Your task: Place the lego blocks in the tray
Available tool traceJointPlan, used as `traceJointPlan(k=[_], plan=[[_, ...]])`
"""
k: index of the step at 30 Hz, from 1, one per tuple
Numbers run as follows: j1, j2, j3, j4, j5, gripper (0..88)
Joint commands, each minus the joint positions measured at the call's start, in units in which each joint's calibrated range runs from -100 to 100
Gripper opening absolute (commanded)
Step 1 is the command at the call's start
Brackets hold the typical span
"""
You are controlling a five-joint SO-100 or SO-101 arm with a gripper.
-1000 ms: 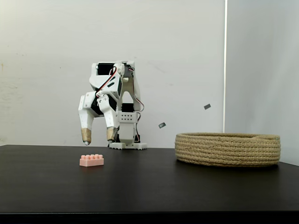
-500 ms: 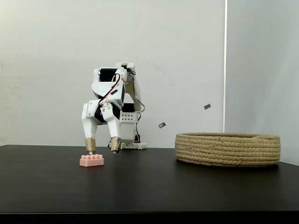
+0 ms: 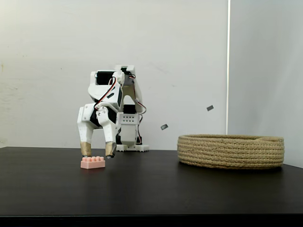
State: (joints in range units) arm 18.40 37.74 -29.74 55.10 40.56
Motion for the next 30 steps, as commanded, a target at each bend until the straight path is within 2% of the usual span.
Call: traceJointPlan(k=[1,21,30], plan=[[0.56,-1.63,-4.69,0.67,-0.15,21.4],[-0.02,2.24,-8.97,2.76,-0.68,19.0],[-0.35,5.08,-13.08,4.42,-0.78,9.6]])
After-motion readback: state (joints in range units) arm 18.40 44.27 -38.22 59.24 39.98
